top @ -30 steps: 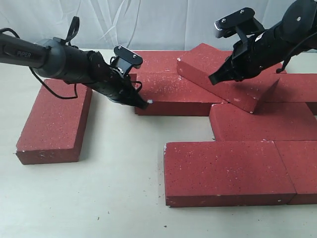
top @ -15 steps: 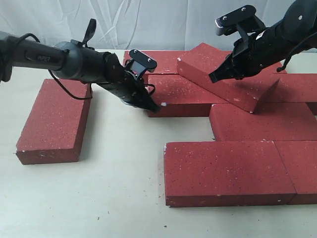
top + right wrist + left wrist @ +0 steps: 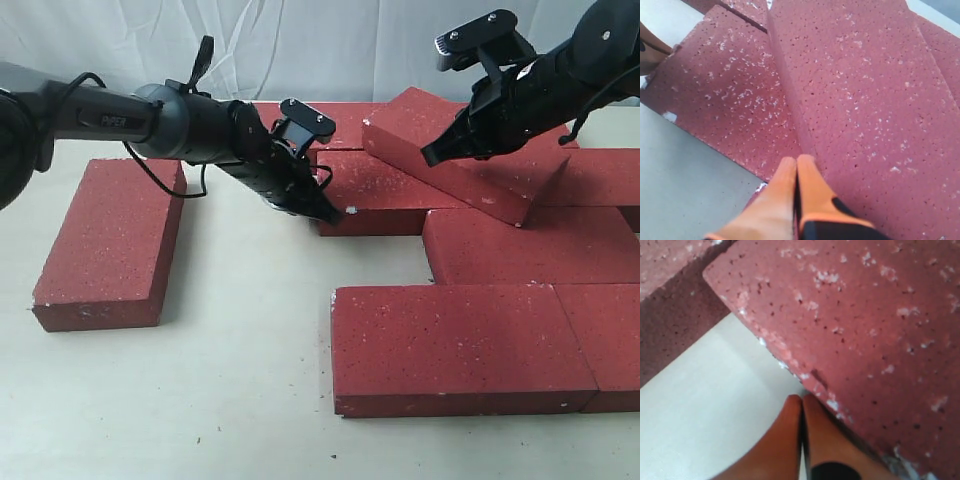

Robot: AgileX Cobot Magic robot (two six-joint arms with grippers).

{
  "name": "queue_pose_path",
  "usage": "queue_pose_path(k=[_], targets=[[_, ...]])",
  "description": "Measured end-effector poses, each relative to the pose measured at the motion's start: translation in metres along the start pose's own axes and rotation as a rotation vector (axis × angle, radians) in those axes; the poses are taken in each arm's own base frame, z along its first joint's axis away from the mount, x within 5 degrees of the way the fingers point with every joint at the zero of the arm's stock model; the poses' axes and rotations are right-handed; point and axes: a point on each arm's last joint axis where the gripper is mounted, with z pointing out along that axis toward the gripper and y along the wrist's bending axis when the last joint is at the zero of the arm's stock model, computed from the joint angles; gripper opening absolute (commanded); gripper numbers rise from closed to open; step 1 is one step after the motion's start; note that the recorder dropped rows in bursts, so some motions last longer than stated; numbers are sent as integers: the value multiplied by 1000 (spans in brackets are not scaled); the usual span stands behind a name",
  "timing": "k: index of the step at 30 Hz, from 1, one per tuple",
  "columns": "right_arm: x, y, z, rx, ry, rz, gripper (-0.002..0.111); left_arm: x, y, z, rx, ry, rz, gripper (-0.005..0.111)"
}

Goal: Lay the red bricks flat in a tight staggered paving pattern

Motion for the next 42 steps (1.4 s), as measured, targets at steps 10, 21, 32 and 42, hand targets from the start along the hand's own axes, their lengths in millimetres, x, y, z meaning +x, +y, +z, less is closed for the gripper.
queue_pose_path(k=[10,21,32,42], targets=[[0,0,0,1,-1,2,-1,-9,-9,3,22,0,30,0],[0,0,0,0,-2,3,-1,-9,-6,-2,25,35,59,0],[-1,0,0,1,-12,15,-1,-32,8,-66,21,42,94,0],[-8,-9,-13,58,-80,11,-1,-54,31,-93,-96,-139,90,0]])
